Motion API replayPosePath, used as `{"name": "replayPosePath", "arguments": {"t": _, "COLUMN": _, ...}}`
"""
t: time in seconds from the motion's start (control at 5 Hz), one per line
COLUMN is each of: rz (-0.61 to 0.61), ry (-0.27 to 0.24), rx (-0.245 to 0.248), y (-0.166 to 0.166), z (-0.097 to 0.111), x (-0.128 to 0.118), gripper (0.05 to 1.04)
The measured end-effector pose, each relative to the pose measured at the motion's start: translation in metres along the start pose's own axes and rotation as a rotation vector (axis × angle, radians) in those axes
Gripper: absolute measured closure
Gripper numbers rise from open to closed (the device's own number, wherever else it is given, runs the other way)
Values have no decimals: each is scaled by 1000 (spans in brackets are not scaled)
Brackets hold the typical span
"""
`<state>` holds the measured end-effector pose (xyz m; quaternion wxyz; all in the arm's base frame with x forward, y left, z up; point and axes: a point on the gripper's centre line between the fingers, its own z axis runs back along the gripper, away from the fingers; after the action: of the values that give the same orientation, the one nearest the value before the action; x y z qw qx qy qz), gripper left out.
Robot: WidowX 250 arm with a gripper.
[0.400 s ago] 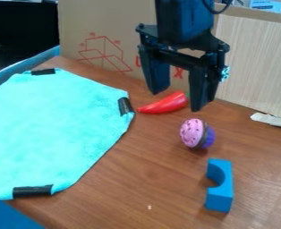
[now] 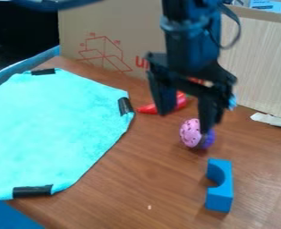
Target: Move the blue block to the edge of the cloth
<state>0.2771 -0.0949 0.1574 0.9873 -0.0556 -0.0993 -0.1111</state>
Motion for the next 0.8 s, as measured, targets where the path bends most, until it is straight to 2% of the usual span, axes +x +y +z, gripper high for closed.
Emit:
{"name": "replayPosePath", "arguments": {"t": 0.2, "rz": 51, "ry": -80, "rx": 22, "y": -6, "z": -28, "x": -3, "gripper": 82}}
{"name": "replayPosePath", "arguments": {"t": 0.4, "rz": 109, "ry": -156, "rx": 7, "y": -8, "z": -49, "x": -2, "gripper": 82}}
{"name": "replayPosePath", "arguments": {"t": 0.6, "rz": 164, "ry": -184, "rx": 3, "y": -15, "z": -68, "x": 4, "gripper": 82}}
{"name": "replayPosePath", "arguments": {"t": 0.8, "rz": 226, "ry": -154, "rx": 17, "y": -16, "z": -88, "x": 7, "gripper": 82}}
